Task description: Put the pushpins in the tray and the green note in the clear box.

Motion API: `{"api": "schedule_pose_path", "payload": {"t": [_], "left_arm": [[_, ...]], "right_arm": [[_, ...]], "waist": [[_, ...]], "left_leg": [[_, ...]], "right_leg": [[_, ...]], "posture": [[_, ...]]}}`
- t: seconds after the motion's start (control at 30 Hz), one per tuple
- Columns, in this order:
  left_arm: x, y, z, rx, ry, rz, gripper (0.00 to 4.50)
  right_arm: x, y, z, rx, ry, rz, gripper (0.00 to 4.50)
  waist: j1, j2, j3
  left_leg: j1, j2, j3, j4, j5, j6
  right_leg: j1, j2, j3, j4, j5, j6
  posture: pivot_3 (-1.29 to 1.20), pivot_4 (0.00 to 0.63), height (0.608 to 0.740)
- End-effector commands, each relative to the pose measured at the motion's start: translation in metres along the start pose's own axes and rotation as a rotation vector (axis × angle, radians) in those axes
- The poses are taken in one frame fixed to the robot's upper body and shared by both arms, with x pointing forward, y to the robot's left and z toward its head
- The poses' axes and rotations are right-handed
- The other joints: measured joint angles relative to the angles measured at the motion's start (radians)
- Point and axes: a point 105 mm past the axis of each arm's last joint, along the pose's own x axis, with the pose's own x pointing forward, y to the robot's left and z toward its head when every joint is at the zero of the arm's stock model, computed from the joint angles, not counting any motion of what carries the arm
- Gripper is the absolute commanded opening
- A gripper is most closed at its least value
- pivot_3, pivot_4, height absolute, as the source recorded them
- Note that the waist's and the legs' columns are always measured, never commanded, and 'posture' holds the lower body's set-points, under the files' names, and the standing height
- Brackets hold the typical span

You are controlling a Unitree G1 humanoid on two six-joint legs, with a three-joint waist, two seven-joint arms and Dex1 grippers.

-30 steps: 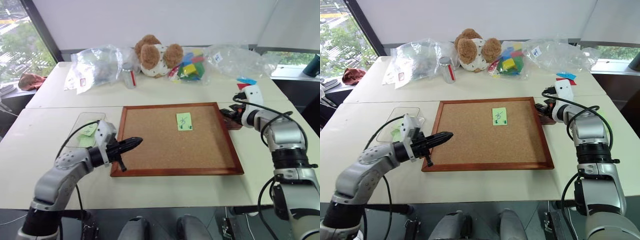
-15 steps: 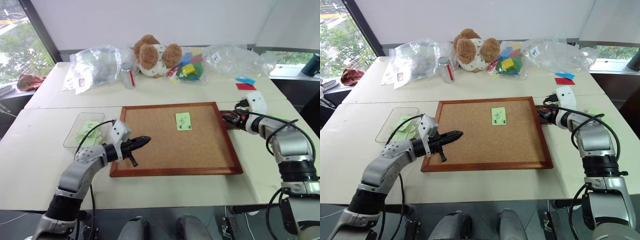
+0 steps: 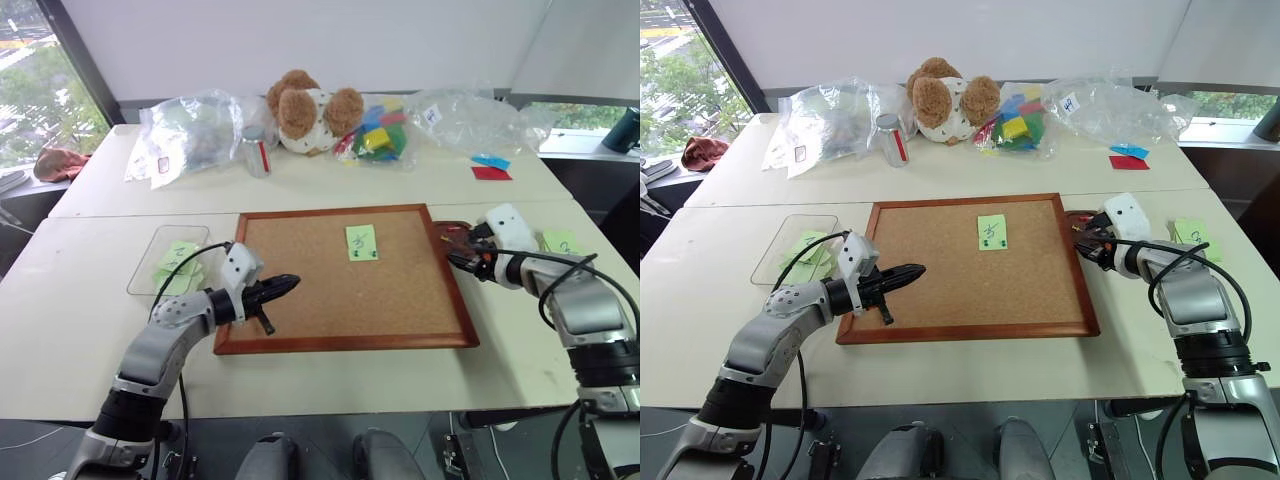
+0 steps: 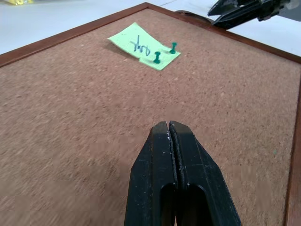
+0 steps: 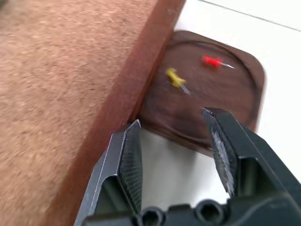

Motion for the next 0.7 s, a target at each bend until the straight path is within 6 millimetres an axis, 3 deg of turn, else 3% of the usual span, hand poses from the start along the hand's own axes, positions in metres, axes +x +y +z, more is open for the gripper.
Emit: {"api": "schedule_pose_path", "payload": {"t": [0.03,0.17,0.3,0.43,0.57,0.7], "left_arm": [[-0.005,0.005,0.01,0.038,-0.033,0.02,0.0],[-0.006,0.005,0.009,0.04,-0.03,0.024,0.0],[-0.007,0.005,0.008,0.04,-0.026,0.027,0.0],[-0.006,0.008,0.001,0.036,-0.004,0.035,0.0],[0.001,0.013,-0.013,0.026,0.037,0.053,0.0],[0.005,0.014,-0.024,0.02,0.071,0.056,0.0]], "right_arm": [[-0.001,0.02,0.015,-0.011,-0.061,0.087,2.25],[0.0,0.028,0.016,-0.011,-0.067,0.11,2.25],[0.0,0.023,0.018,-0.028,-0.07,0.074,2.25],[-0.006,0.016,0.035,0.025,-0.142,0.071,2.25],[-0.006,0.039,0.06,0.004,-0.211,0.178,2.25],[-0.001,0.052,0.069,-0.008,-0.226,0.211,2.25]], "waist": [[0.0,0.0,0.0],[0.0,0.0,0.0],[0.002,0.0,0.0],[0.001,0.0,0.0],[-0.002,0.0,0.0],[0.0,0.0,0.0]], "left_leg": [[0.0,0.0,0.0,0.0,0.0,0.0],[0.0,0.0,0.0,0.001,0.0,0.0],[0.0,0.0,0.0,0.001,0.0,0.0],[0.0,0.0,0.0,0.001,0.0,-0.001],[0.0,0.0,0.0,0.001,0.0,-0.001],[0.0,0.0,0.0,0.001,0.0,0.0]], "right_leg": [[0.0,0.0,0.0,0.0,0.0,0.0],[0.0,0.0,0.0,0.0,0.0,0.0],[0.0,0.0,0.0,0.0,0.0,0.0],[0.0,0.0,0.0,0.0,0.0,0.0],[0.0,0.0,0.0,0.0,0.0,0.0],[0.0,0.0,0.0,0.001,0.0,0.0]], "posture": [[0.0,0.15,0.74],[0.0,0.15,0.74],[0.0,0.15,0.74],[0.0,0.15,0.74],[0.0,0.15,0.74],[0.0,0.15,0.74]]}}
